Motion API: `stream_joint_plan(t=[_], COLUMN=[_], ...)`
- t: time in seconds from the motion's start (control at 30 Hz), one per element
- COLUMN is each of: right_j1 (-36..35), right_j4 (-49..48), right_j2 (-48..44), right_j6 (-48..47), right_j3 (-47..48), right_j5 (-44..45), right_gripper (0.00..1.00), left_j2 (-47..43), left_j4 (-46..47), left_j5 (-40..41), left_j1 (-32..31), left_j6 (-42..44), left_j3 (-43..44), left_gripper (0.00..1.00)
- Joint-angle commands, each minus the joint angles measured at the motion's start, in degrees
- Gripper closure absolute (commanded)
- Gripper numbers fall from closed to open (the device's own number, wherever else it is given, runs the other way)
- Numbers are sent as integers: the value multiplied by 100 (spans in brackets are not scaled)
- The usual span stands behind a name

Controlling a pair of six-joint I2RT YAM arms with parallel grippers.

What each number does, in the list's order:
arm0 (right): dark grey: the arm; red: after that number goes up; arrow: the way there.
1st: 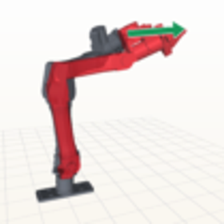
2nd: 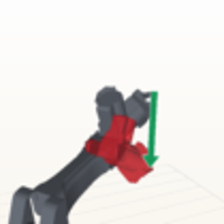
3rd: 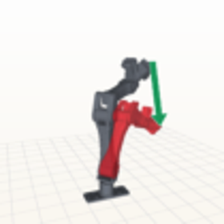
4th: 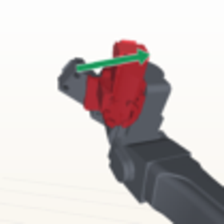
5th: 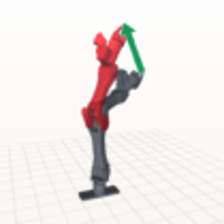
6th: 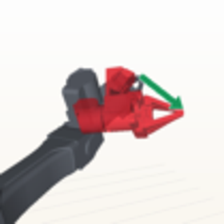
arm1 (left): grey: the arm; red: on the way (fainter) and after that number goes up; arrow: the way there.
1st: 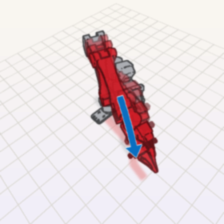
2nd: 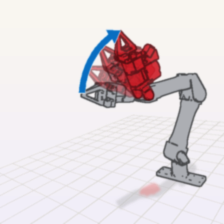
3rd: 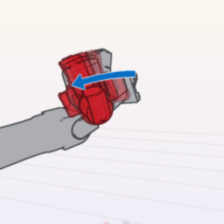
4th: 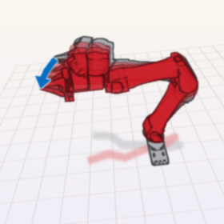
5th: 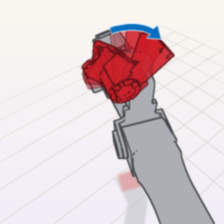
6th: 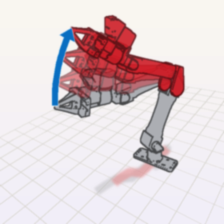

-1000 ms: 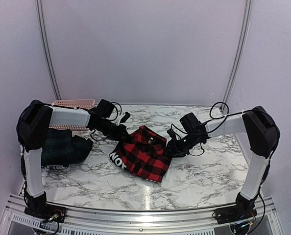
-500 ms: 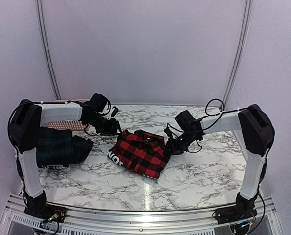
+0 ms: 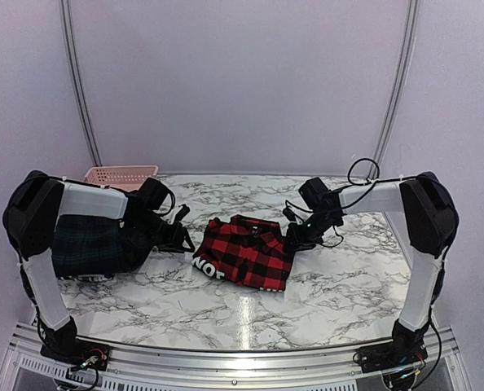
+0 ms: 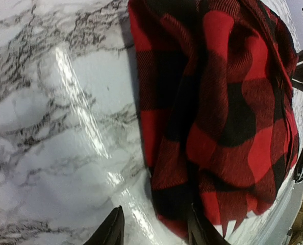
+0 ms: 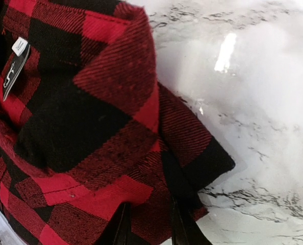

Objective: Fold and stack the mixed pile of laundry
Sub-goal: Smooth out the square-folded T-shirt at the center of the board.

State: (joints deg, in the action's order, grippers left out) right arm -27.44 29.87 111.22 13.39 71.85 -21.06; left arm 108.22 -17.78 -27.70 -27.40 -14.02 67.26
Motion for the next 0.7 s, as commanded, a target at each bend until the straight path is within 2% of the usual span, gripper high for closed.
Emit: stream_joint_plan(t=[0.0,0.17,0.37,0.67], right_j1=[28,-154,-256,-455], right_j4=[406,430,302,-202], right_j2=[-299,-620,-771,-158], right_j6=[-102,-22,98,223], right_j3=[266,370,421,193], right_j5=[223,171,73,-358], right_gripper=[69,62,61,64], left_j2=[-728,-945,-576,-36], left_j4=[324,426,491,488], left_j5=[-337,-438,-364,-366], left_j1=[-2,-104,-353,-606], left_j6=[58,40,-100,-233], left_j3=[-469,-586,-407,-55], left_gripper=[57,62,63,63])
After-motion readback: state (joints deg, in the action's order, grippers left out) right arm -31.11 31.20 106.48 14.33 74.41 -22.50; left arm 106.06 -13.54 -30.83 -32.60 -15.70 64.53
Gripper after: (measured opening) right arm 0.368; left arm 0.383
